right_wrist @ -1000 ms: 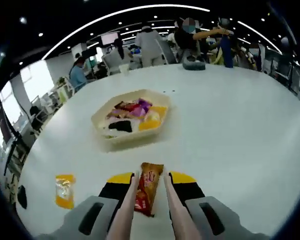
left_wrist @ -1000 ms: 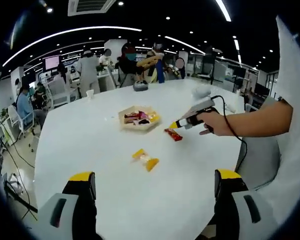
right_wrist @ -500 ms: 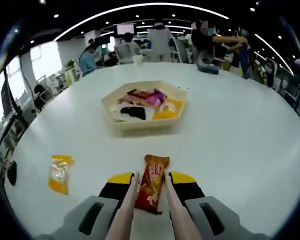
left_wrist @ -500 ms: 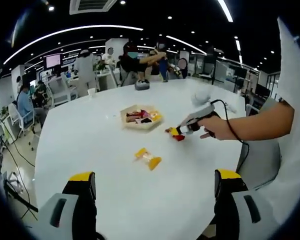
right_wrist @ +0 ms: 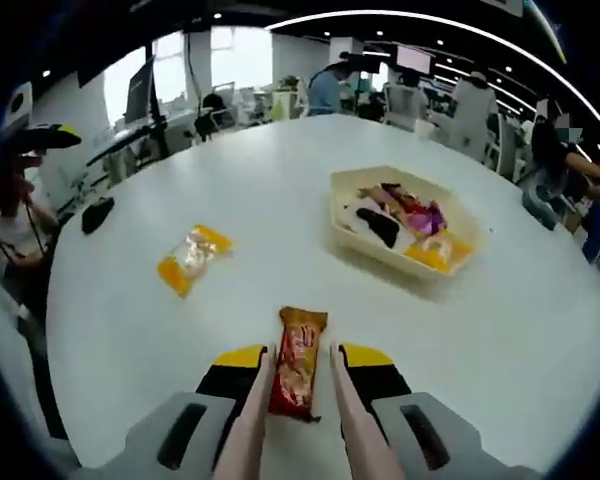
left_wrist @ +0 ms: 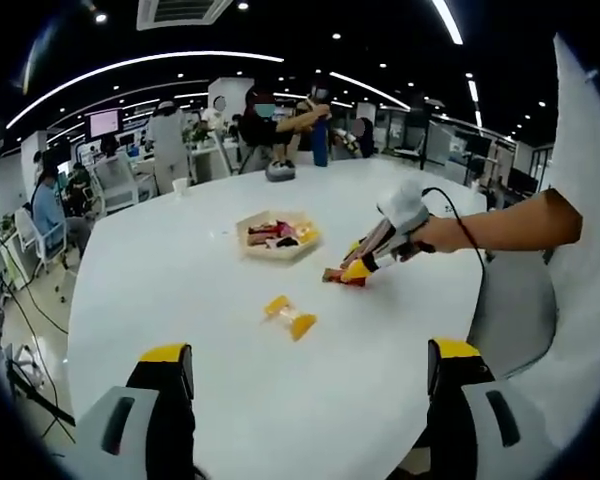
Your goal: Place the target food into the container with the food tongs after gripping and lifting it, then release it inside without dropping or visibly crushing the food.
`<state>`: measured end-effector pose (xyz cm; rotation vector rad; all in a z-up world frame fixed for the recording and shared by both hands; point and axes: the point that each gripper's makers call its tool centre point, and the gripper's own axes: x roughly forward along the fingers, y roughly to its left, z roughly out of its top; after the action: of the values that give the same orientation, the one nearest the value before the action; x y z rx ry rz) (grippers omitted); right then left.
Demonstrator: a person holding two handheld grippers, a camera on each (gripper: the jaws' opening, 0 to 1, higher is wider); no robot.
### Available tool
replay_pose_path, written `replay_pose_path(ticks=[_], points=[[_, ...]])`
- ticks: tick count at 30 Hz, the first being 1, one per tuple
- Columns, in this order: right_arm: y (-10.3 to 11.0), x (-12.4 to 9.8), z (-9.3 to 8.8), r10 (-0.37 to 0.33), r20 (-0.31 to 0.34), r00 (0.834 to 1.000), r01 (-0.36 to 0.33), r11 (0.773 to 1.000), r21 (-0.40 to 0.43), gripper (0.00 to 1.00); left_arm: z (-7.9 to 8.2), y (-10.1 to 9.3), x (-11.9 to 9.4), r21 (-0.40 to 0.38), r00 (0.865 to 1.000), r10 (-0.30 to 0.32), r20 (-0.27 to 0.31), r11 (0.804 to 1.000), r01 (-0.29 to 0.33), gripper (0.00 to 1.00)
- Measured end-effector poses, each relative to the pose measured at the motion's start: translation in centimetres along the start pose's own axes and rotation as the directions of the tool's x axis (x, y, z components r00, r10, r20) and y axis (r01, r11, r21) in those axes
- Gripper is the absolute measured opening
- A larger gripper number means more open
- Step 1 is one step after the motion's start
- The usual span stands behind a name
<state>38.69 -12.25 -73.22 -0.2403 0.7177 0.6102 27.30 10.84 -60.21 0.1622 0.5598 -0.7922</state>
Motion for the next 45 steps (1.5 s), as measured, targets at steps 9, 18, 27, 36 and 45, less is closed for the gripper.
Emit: replay_pose_path(ticks=[9,18,27,36,45], points=[[0.4,0.7,-0.7,-0.051,0.010,0.999,0.050,0.997,0.057,0.27,-0.1,-0.5,0.1,0.001,1.000,-0.012,-0.005,1.000,0.012,0.96],[0.2,0.8,-0.5,-0.116,0.023,0.993,0.113,0.989,0.095,0.18,-0.3,-0.4,-0.3,-0.001,1.000,-0.004,-0.015,1.000,0.004,0.95],[0.2,0.2,-0.3,-0.079,0.007,0.997,0.077,0.990,0.114,0.20,0.3,-0.6,-0.3,0.008,1.000,-0.004,0.002,1.000,0.004,0.95],[0.0,-4.6,1.7,-0.112,0.073,0.991,0.104,0.990,0.099,0.20,0.4,-0.8,-1.0,-0.011,1.000,0.001,0.017,1.000,-0.001,0.96],[1.2,-11.0,2.7,-0.148,0.132,0.980,0.129,0.982,0.139,0.20,0.9,-1.5,-1.5,-0.002,0.998,-0.019,0.061,1.000,0.019,0.98]])
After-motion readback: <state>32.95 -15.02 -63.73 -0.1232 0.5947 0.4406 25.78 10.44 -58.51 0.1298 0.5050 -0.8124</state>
